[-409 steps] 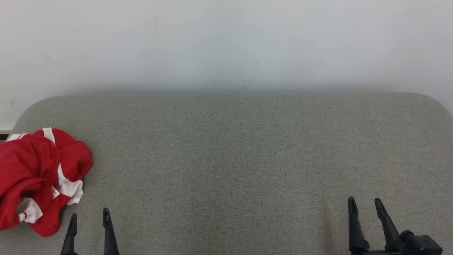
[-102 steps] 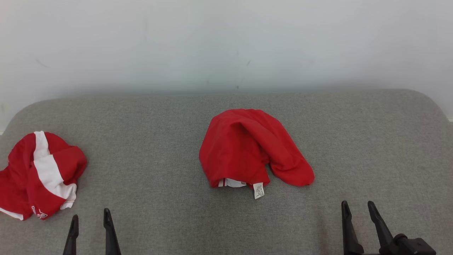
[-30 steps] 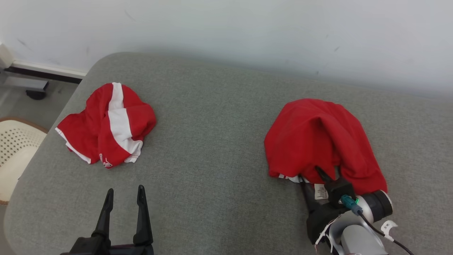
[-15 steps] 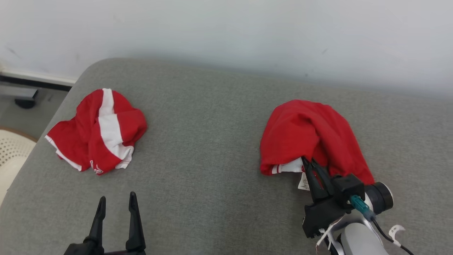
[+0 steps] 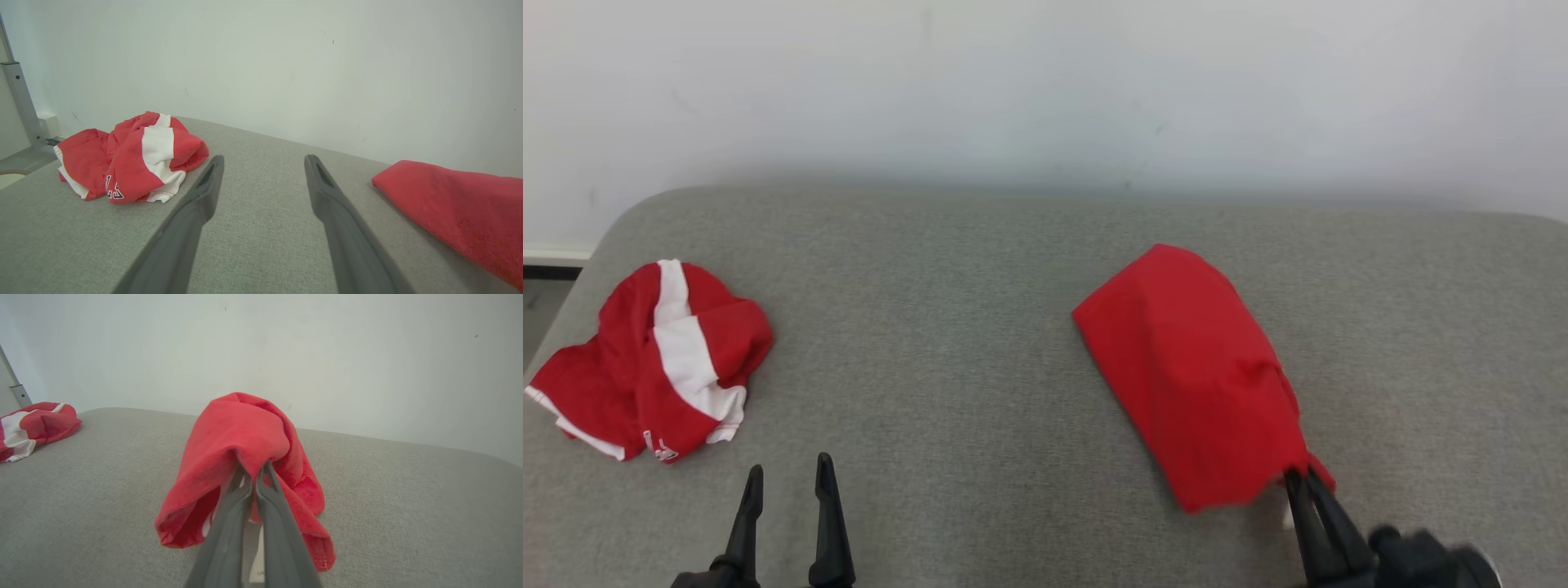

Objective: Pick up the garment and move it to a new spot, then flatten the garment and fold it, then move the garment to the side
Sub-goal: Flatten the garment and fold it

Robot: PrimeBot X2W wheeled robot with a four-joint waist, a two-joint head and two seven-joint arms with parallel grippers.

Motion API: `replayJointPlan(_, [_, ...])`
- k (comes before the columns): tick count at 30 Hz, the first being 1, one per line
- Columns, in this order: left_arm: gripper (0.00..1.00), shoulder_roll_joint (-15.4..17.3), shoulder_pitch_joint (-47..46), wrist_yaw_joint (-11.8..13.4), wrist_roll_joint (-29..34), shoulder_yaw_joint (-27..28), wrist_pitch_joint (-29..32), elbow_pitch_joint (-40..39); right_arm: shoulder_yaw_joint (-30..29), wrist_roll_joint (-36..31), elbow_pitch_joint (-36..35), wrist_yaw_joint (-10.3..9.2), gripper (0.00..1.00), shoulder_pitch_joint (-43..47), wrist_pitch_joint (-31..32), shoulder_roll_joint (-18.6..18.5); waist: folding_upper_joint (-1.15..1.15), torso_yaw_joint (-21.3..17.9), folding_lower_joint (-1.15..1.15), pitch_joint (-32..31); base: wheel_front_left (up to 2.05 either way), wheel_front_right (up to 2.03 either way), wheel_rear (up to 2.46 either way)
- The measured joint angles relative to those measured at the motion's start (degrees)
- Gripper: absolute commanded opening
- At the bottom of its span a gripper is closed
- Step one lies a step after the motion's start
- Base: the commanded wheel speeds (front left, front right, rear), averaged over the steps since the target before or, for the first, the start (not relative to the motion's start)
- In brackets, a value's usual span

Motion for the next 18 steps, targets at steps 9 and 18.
replayJointPlan(9, [1.00, 0.0, -0.2, -0.1, -0.1, 0.0, 0.0, -0.1, 2.1, 1.2, 4.0, 0.01, 0.05, 5.9, 0.0, 1.2, 0.00, -2.6, 0.00, 0.6, 0.00, 0.00, 0.00])
replayJointPlan(18, [1.00, 0.0, -0.3, -0.5, 0.1, 0.3, 0.0, 0.4, 1.9, 2.7, -2.6, 0.01, 1.00, 3.7, 0.0, 1.9, 0.00, -3.5, 0.00, 0.2, 0.00, 0.00, 0.00])
